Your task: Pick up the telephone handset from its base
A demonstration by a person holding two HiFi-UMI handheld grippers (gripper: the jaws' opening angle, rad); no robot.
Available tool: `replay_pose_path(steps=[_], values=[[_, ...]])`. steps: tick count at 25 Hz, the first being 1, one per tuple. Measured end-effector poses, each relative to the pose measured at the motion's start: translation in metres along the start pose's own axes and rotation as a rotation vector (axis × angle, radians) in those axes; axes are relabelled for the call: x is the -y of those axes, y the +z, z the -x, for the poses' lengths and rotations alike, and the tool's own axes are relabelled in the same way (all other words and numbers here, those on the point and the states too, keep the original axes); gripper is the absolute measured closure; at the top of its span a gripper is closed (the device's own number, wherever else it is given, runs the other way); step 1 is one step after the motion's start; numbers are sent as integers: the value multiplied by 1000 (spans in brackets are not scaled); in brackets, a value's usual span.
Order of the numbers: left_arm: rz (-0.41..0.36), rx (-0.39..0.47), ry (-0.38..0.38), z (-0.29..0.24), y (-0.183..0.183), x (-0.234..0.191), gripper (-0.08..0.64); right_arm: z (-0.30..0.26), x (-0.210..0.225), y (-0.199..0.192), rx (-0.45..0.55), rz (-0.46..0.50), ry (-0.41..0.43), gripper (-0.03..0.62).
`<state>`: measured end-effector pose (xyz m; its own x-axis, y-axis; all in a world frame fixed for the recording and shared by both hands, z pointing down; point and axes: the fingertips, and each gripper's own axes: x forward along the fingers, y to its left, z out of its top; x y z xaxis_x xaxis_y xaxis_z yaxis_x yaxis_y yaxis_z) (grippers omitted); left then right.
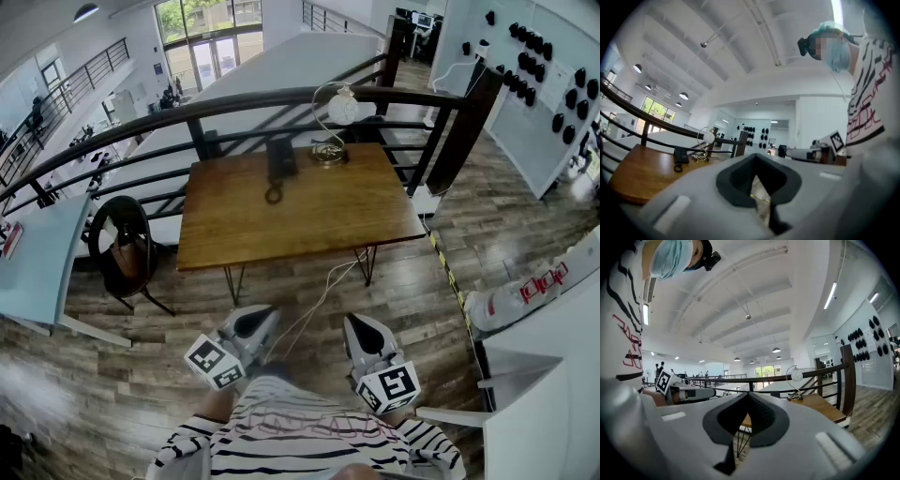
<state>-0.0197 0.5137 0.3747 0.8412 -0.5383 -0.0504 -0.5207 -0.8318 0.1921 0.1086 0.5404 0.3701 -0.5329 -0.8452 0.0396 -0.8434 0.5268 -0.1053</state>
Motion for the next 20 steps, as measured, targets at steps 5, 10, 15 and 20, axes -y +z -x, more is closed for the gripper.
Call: replay_pose_path(steps=[5, 10, 15, 20], values=[[2, 10, 0, -5, 2, -11, 558, -12, 2, -2, -2, 4, 4, 591], [-5, 18, -35, -17, 1, -33, 558, -32, 11, -6, 9, -29, -6, 590], [-1, 15, -56, -32, -1, -77, 558, -71, 21, -8, 19, -78, -33, 589], [-3, 5, -91, -39, 8, -139, 557, -132, 28, -6, 20, -84, -80, 534]])
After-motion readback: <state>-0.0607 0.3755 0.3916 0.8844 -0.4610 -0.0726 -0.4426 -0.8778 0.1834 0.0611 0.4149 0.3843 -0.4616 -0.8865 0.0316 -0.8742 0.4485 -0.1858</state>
